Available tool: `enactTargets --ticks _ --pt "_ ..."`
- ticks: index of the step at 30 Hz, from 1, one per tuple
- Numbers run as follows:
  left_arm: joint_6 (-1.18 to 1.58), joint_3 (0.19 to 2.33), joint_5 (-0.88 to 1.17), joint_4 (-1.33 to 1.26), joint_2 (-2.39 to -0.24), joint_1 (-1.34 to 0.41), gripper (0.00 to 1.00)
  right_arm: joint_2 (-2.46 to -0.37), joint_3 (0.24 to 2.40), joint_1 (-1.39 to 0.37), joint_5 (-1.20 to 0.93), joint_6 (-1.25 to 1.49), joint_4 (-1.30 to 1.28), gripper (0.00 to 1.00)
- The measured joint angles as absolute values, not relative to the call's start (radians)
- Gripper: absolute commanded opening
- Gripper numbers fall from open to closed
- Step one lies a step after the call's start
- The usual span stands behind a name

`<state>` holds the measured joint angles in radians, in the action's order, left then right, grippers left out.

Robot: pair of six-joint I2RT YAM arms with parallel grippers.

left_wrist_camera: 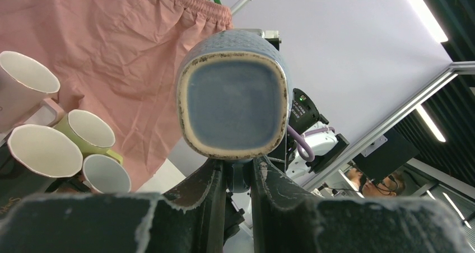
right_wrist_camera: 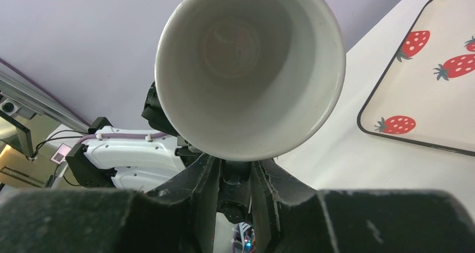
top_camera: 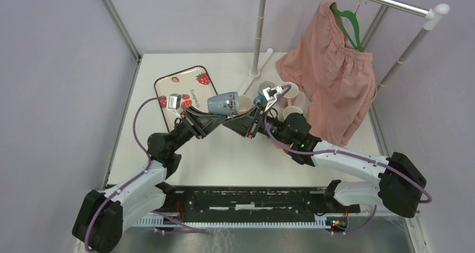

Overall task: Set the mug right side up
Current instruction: Turn over the cup on the tray.

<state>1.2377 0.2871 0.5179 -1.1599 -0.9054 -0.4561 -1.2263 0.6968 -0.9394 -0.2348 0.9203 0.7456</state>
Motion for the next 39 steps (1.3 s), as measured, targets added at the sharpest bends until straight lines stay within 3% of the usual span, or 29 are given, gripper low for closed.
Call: enactTargets --ticks 3,13,16,24,26,28,31,34,39 --pt "1.238 0.287 0.518 -1.162 -0.907 -0.456 0.02 -1.228 0.697 -0.939 -0.236 0.921 0.746 0.29" --pt "1.238 0.287 0.517 -1.177 -0.917 -0.458 0.04 -1.228 0.697 -0.934 -0.236 0.941 0.745 0.00" --pt "1.237 0.287 0.517 -1.178 -0.920 -0.459 0.22 -1.228 0.697 -0.933 -0.235 0.941 0.744 0.00" --pt "1.231 0.287 0.519 -1.132 -0.907 -0.466 0.56 -1.219 0.672 -0.933 -0.212 0.933 0.743 0.00" --pt "1.216 0.289 0.519 -1.081 -0.886 -0.468 0.63 -1.206 0.653 -0.933 -0.196 0.926 0.735 0.00" --pt "1.197 0.294 0.517 -1.018 -0.855 -0.469 0.77 -1.188 0.636 -0.933 -0.179 0.919 0.721 0.00" --pt "1.151 0.314 0.514 -0.908 -0.809 -0.469 0.84 -1.158 0.620 -0.933 -0.151 0.906 0.700 0.00" --pt "1.100 0.344 0.506 -0.785 -0.767 -0.469 0.99 -1.122 0.612 -0.933 -0.120 0.879 0.666 0.00" --pt "0.986 0.417 0.443 -0.470 -0.696 -0.469 1.00 -1.056 0.612 -0.934 -0.035 0.781 0.548 0.00"
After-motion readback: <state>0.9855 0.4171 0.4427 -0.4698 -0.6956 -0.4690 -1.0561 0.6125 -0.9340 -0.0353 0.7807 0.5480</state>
